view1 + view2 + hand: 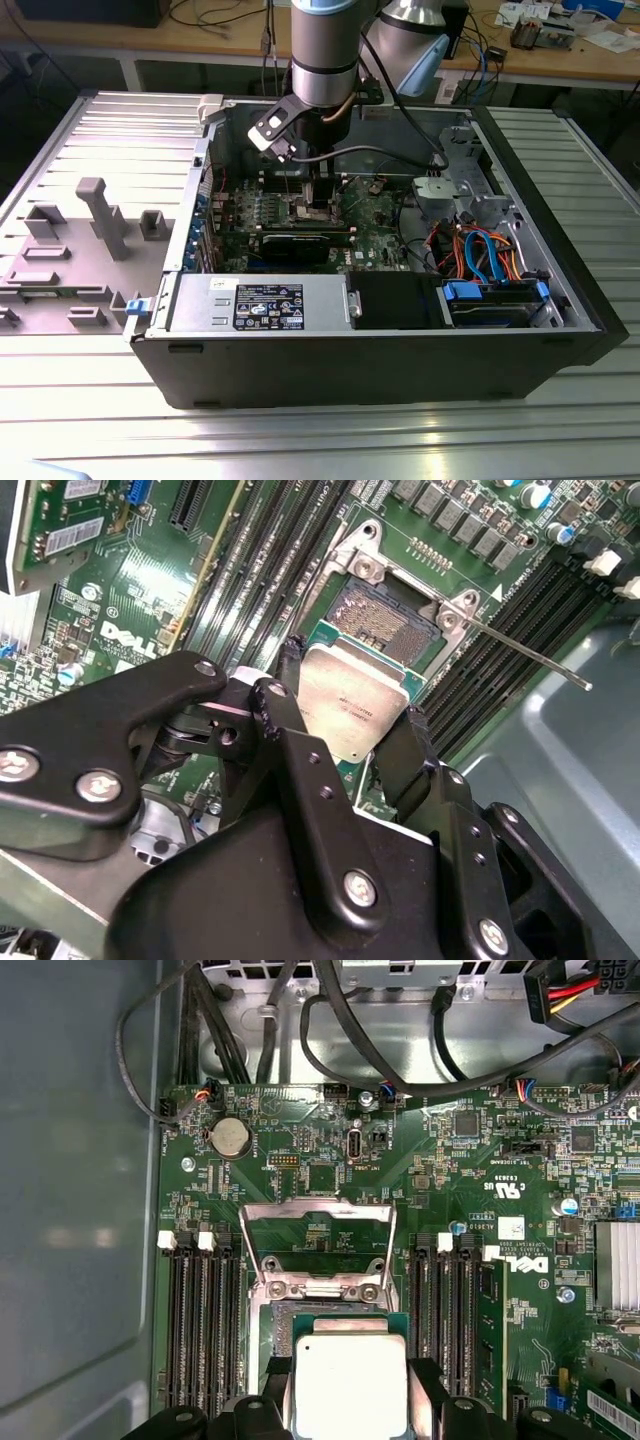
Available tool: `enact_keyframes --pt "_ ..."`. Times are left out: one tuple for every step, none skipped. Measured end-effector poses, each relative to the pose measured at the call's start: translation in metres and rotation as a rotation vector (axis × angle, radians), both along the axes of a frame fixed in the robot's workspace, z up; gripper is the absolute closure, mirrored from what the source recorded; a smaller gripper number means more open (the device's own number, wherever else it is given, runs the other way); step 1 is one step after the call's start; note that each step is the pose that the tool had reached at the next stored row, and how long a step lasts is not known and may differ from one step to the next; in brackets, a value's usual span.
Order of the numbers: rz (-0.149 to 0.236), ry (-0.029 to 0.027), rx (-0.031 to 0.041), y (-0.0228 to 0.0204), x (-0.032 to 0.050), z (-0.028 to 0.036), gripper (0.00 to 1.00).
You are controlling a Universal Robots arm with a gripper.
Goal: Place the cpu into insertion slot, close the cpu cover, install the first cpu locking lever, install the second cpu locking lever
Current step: 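Place the cpu into insertion slot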
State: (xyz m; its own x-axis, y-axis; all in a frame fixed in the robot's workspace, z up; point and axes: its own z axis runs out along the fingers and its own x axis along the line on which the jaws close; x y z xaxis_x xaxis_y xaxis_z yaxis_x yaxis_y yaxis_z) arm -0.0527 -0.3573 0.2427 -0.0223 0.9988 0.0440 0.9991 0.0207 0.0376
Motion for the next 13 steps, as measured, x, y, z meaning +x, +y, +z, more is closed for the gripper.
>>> enact_keyframes --pt "0.0 0.0001 0.0005 0.0 0.0 0.0 0.45" --pt "0.0 0.0001 0.001 0.0 0.0 0.0 0.45" --pt "0.0 0.0 0.0018 0.0 0.0 0.0 0.45" --pt "0.0 0.0001 0.0024 0.0 0.0 0.0 0.45" --pt "0.0 0.0001 0.0034 0.0 0.0 0.0 0.45" --pt "0.0 0.0001 0.0041 0.0 0.0 0.0 0.45" --pt "0.0 0.0 0.0047 0.0 0.0 0.0 0.45" --pt "0.0 0.0001 0.0055 0.0 0.0 0.0 0.45" --pt "0.0 0.0001 0.006 0.0 0.0 0.0 0.45" --pt "0.0 0.0001 0.0066 0.0 0.0 0.0 0.45" --pt "0.0 0.0001 0.0072 0.0 0.0 0.0 0.45" --pt "0.0 0.0001 0.0077 0.0 0.0 0.0 0.45" --pt "0.0 0.0 0.0082 0.0 0.0 0.0 0.45"
